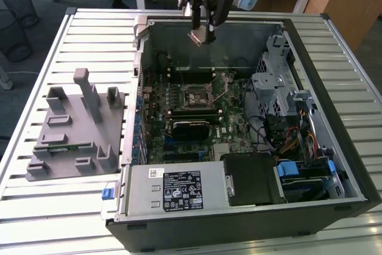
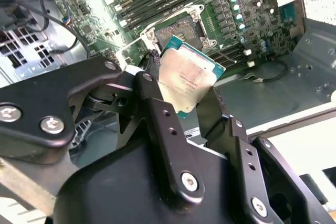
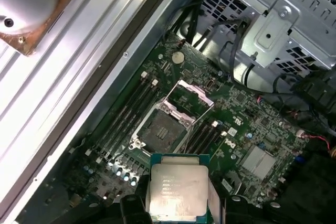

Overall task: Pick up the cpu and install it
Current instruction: 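Place the cpu into insertion slot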

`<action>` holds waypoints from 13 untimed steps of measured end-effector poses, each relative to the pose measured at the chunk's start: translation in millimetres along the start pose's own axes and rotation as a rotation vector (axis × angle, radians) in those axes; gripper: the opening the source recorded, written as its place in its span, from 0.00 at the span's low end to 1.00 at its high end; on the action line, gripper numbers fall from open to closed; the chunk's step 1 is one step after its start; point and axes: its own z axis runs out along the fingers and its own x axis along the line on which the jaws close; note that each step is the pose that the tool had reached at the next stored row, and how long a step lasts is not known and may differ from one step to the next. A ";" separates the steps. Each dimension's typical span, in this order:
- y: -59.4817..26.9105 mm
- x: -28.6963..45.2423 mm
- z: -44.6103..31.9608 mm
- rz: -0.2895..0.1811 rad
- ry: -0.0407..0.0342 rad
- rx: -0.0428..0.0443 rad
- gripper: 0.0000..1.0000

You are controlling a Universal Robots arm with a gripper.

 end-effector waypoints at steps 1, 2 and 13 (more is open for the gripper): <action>0.0 0.1 0.1 0.012 -0.0001 0.0008 0.53; 0.1 0.2 0.2 0.025 -0.0002 0.0015 0.53; 0.8 1.2 1.5 0.160 -0.0006 0.0093 0.53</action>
